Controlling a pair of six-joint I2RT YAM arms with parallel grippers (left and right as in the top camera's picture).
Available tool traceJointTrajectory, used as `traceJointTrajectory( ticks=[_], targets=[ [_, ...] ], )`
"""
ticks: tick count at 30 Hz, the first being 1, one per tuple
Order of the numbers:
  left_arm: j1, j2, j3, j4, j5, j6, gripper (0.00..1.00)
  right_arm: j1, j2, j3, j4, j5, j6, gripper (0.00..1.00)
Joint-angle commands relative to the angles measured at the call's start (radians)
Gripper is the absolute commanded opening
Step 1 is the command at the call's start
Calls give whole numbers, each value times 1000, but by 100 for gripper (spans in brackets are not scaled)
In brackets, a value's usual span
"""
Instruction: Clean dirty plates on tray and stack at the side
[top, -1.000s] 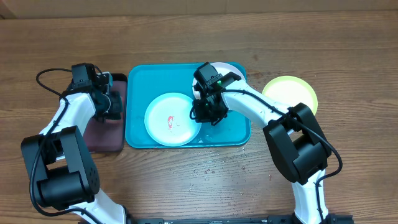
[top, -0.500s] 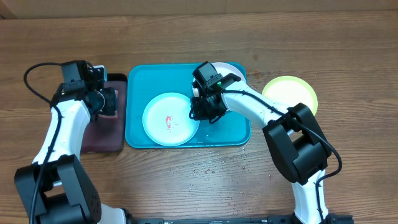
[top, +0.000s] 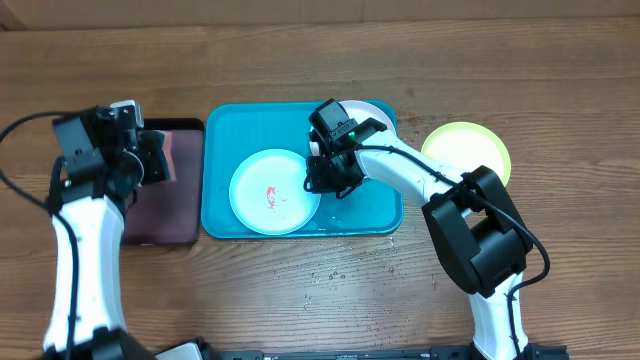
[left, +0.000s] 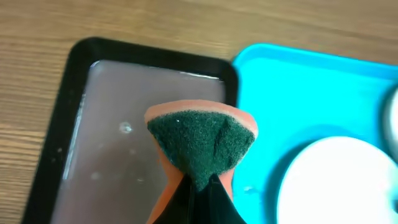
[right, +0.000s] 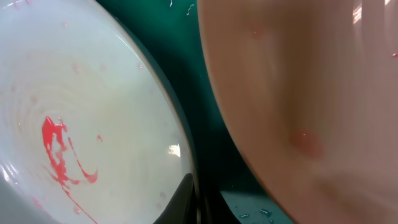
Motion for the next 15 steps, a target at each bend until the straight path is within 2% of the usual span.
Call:
traceJointTrajectory(
  ticks=[1, 9, 15],
  targets=[
    [4, -81, -94, 37, 67, -23, 4, 7, -25, -17, 0, 21, -14, 4],
    [58, -152, -290, 288, 167, -55, 4, 7, -25, -17, 8, 21, -18, 4],
    [109, -87, -309, 332, 235, -58, 4, 7, -25, -17, 18, 21, -18, 4]
  ],
)
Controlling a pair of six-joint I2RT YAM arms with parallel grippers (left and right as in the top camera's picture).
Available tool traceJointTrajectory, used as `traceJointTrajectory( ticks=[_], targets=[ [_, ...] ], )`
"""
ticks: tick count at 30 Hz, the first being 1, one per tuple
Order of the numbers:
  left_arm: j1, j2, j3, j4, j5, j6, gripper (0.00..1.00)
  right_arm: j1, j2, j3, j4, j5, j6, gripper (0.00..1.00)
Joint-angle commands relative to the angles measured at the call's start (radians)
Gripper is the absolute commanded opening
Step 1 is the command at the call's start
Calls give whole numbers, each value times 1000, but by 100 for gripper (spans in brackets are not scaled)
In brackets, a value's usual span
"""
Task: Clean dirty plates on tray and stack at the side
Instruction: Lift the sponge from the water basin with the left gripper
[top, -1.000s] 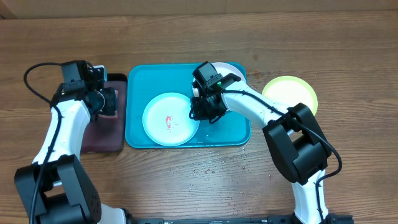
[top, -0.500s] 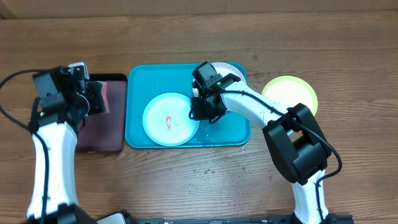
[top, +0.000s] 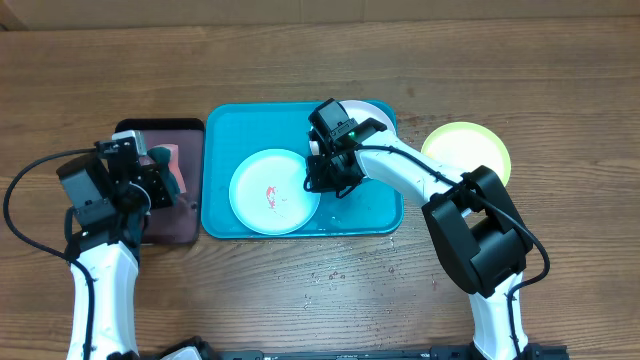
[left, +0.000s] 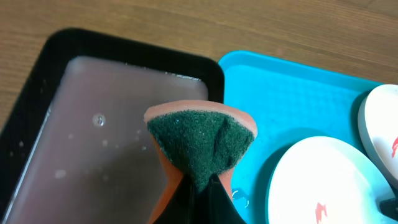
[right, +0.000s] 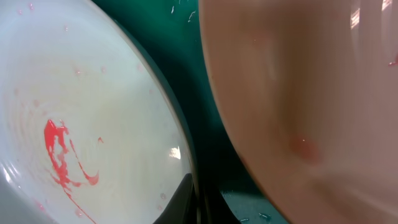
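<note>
A white plate (top: 272, 192) with a red smear (right: 62, 155) lies on the teal tray (top: 300, 225). My right gripper (top: 322, 180) is shut on that plate's right rim (right: 186, 155). A second, pinkish-white plate (right: 298, 93) sits at the tray's back right, partly under the right arm. My left gripper (left: 202, 186) is shut on a folded green-and-orange sponge (left: 200, 142). It holds the sponge over the right edge of the black water basin (left: 37, 81), close to the tray's left rim.
A yellow-green plate (top: 465, 152) lies on the wooden table right of the tray. The black basin (top: 190, 225) holds cloudy water and stands against the tray's left side. Water drops speckle the table in front of the tray.
My left arm has shifted toward the front and right, bringing the sponge from over the basin's middle to its right edge by the tray. The right gripper stays on the plate's rim.
</note>
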Motion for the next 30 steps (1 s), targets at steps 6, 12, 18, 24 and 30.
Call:
traceJointTrajectory(
  ticks=[6, 12, 18, 24, 30],
  targets=[
    [87, 106, -4, 51, 241, -9, 4, 7, -25, -17, 8, 18, -17, 4],
    [148, 161, -4, 106, 404, -10, 4, 7, -25, -18, 14, 18, -17, 4],
    [168, 175, -4, 102, 447, -10, 4, 7, -25, -17, 16, 18, -17, 4],
    [168, 175, -4, 101, 447, -10, 4, 7, -25, -18, 18, 18, -17, 4],
    [168, 175, -4, 103, 448, -10, 4, 7, -25, -18, 18, 18, -17, 4]
  ],
)
